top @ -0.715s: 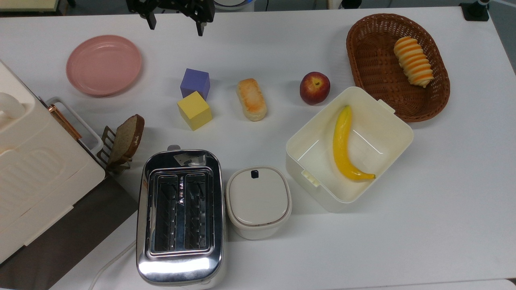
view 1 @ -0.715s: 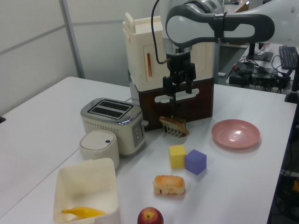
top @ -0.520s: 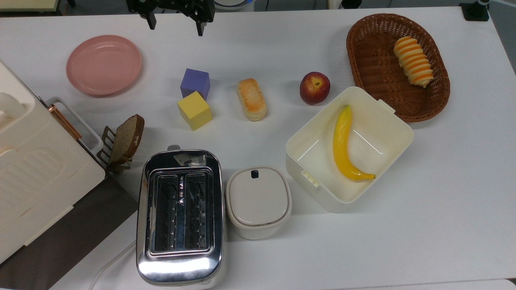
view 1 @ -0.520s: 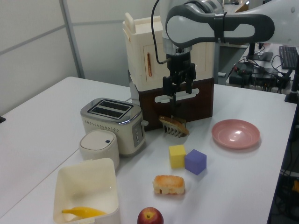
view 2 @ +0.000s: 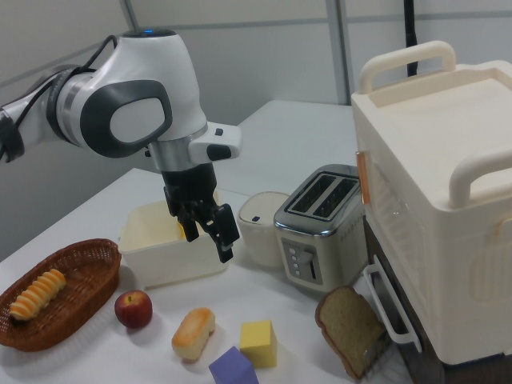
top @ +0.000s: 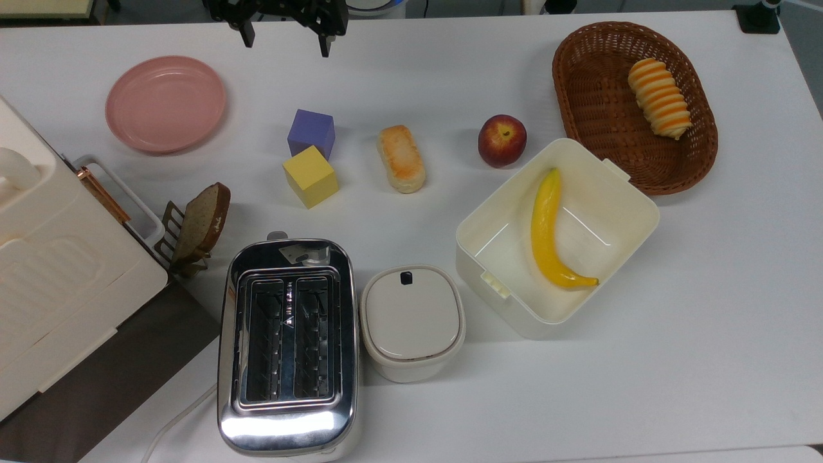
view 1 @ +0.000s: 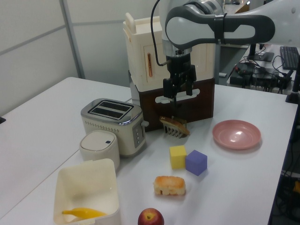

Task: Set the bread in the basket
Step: 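Move the open gripper toward the small golden bread roll, then lower the gripper onto the bread roll and close on it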

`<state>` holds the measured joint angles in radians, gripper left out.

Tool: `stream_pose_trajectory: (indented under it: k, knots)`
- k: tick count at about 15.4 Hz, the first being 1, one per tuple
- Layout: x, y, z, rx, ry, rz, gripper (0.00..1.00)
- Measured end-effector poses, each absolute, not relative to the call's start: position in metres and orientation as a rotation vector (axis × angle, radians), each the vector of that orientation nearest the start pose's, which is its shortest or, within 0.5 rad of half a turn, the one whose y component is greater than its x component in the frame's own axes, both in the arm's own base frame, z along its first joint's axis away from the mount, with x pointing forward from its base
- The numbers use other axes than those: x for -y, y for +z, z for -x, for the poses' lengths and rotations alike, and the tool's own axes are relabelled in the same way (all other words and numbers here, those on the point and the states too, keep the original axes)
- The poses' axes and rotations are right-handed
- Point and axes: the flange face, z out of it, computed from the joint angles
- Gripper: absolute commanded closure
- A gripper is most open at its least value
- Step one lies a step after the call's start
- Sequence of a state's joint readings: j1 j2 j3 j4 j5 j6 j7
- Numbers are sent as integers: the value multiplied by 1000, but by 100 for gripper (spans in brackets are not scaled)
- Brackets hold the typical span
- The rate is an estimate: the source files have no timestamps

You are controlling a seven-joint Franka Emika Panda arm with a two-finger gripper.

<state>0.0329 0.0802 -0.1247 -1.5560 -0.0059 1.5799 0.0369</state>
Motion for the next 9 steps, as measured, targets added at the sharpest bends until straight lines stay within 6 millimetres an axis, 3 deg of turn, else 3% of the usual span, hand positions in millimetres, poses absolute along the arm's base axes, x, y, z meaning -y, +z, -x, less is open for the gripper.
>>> stream_pose_trajectory:
  k: [4, 9]
  knots:
    - [38, 572, -579, -166, 135, 3150, 0]
    - [-21, 505, -593, -9, 310, 3159, 0]
